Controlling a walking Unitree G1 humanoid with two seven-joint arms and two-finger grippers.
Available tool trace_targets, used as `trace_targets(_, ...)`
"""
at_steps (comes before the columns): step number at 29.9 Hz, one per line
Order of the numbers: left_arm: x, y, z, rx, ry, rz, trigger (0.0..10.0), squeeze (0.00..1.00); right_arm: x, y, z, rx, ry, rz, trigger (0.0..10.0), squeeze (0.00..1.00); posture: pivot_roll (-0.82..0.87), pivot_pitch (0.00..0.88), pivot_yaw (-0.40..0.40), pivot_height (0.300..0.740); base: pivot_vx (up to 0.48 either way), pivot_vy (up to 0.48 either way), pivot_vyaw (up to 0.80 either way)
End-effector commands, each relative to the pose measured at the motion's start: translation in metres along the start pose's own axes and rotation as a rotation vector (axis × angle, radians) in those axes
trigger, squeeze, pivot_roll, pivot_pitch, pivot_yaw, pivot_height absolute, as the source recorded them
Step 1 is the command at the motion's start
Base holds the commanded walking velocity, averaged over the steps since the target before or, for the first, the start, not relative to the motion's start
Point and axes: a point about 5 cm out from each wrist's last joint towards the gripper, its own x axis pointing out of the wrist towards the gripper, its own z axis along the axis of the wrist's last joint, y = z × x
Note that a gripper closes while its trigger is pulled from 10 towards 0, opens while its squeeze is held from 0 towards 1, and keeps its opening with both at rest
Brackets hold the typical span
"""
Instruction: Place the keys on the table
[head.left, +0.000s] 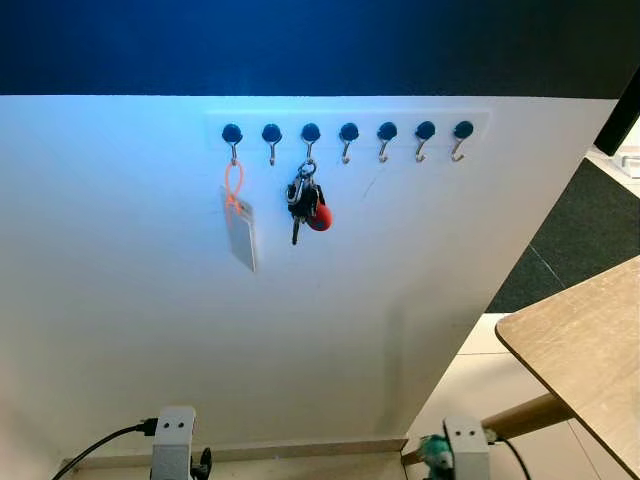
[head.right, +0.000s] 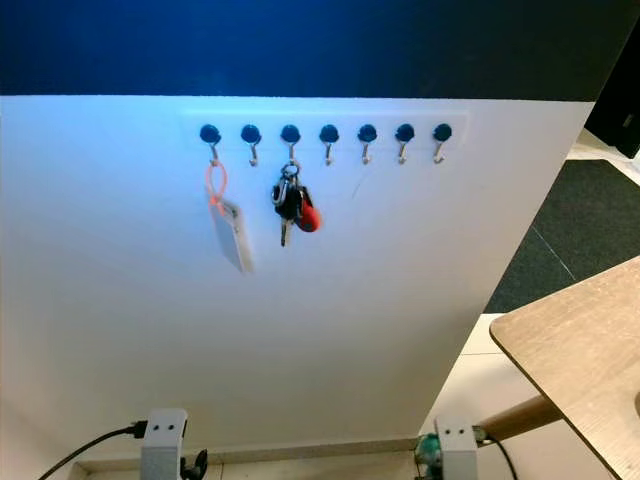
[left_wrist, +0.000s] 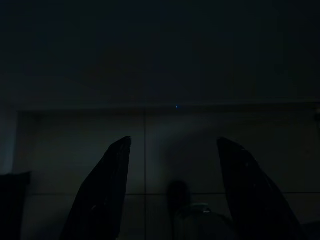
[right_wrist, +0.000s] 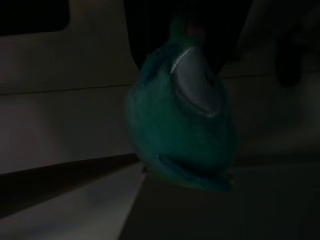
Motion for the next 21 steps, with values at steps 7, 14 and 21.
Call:
trace_targets(7, -0.001, -0.010, -0.002, 0.022, -0.011, -0.065, 10.0, 0.00, -0.003, 0.002, -0.008, 0.008, 0.018, -0.004, 10.0, 0.00, 0.01, 0.047, -0.007, 0.740, 0.000, 0.000, 0.00)
trace_targets(14, -0.005, -0.005, -0.011, 0.024, 0.022, -0.034, 10.0, 0.00, -0.003, 0.009, -0.011, -0.008, 0.023, 0.020, 10.0, 0.00, 0.01, 0.051, -0.014, 0.740, 0.000, 0.000, 0.00)
trace_targets(21, -0.007, 0.000, -0.017, 0.022, 0.040, -0.010, 10.0, 0.00, -0.002, 0.013, -0.011, -0.036, 0.033, 0.065, 10.0, 0.00, 0.01, 0.049, -0.024, 0.740, 0.000, 0.000, 0.00)
